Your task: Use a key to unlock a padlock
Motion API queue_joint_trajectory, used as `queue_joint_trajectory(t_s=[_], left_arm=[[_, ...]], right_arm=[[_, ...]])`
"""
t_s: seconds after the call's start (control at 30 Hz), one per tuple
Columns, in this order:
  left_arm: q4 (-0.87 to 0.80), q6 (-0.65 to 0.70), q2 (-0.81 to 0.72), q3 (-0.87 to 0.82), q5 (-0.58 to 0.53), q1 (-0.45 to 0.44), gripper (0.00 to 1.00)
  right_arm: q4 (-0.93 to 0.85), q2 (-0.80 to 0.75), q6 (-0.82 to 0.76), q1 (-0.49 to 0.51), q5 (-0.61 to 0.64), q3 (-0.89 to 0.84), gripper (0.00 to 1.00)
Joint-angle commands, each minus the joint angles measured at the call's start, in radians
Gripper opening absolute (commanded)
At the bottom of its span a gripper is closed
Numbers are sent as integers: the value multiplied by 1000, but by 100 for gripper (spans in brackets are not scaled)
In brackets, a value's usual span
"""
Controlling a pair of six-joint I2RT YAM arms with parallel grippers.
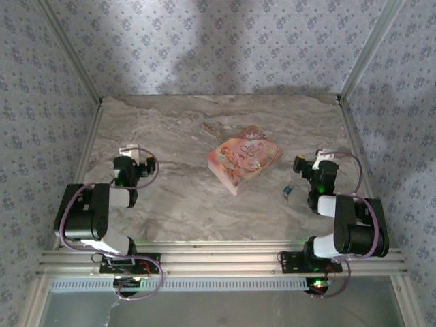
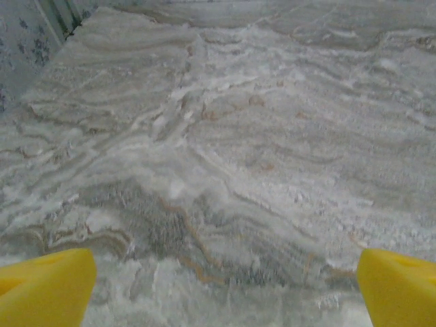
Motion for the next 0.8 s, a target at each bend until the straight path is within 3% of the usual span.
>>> queue_joint_trajectory(t_s=[0.0, 0.1, 0.17, 0.2, 0.77], left_arm=[[-21, -4, -3, 26, 34, 10, 98], [-12, -5, -1, 25, 34, 10, 98], [-16, -6, -1, 26, 32, 10, 98], [-14, -5, -1, 26, 33, 10, 98], [-16, -6, -1, 26, 34, 10, 98]], right_arm=[[-22, 34, -53, 55, 79, 68, 100], [163, 153, -96, 100, 127, 44, 100], [52, 120, -76, 100, 166, 66, 100], [110, 136, -88, 109, 179, 54, 100], [69, 123, -88, 108, 170, 65, 100]])
